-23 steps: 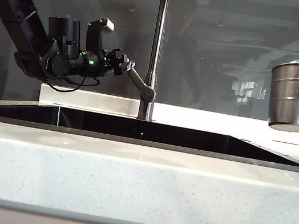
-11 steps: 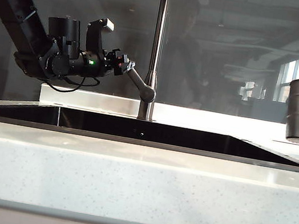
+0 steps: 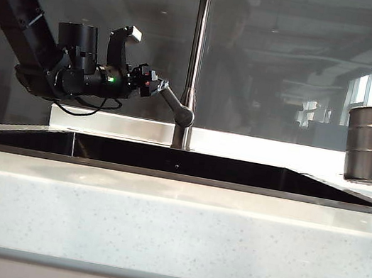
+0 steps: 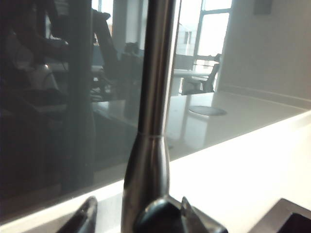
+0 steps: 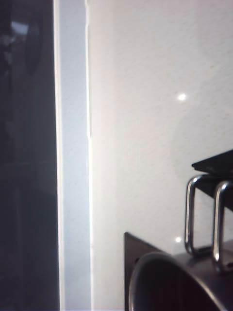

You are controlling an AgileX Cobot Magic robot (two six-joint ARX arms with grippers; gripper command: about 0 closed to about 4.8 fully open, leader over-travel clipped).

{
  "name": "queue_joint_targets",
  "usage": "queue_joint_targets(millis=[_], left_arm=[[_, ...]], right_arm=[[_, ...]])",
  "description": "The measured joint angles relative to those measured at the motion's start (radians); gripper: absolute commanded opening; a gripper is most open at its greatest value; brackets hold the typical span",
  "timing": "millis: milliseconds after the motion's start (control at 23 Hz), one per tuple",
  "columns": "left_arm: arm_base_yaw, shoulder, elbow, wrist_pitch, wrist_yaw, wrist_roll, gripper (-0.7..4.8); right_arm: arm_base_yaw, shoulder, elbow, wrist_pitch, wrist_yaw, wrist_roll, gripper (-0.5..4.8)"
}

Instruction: Pick up the mug next to the sink, go to the faucet to get some water, pour the water into the sink, and finally put the mug back to its place.

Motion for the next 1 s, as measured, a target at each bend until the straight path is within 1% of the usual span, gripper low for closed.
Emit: queue_joint_targets(millis=[131, 653, 827, 1002], left_arm=[[0.002, 0.002, 0.000, -0.005, 0.013, 0.000, 2.10], [0.003, 0.002, 0.000, -0.017, 0.024, 0.000, 2.10], [0.003, 0.002, 0.000, -0.018, 0.024, 0.000, 2.10], [0.003, 0.002, 0.000, -0.018, 0.024, 0.000, 2.10]], right_arm=[[0.000, 0.024, 0.000, 0.055, -0.004, 0.000, -0.07], [0.000, 0.112, 0.000, 0.165, -0.029, 0.000, -0.03], [0.000, 0.112, 0.000, 0.166, -0.029, 0.000, 0.66], [0.000, 0.112, 0.001, 0.163, -0.029, 0.001, 0.67]])
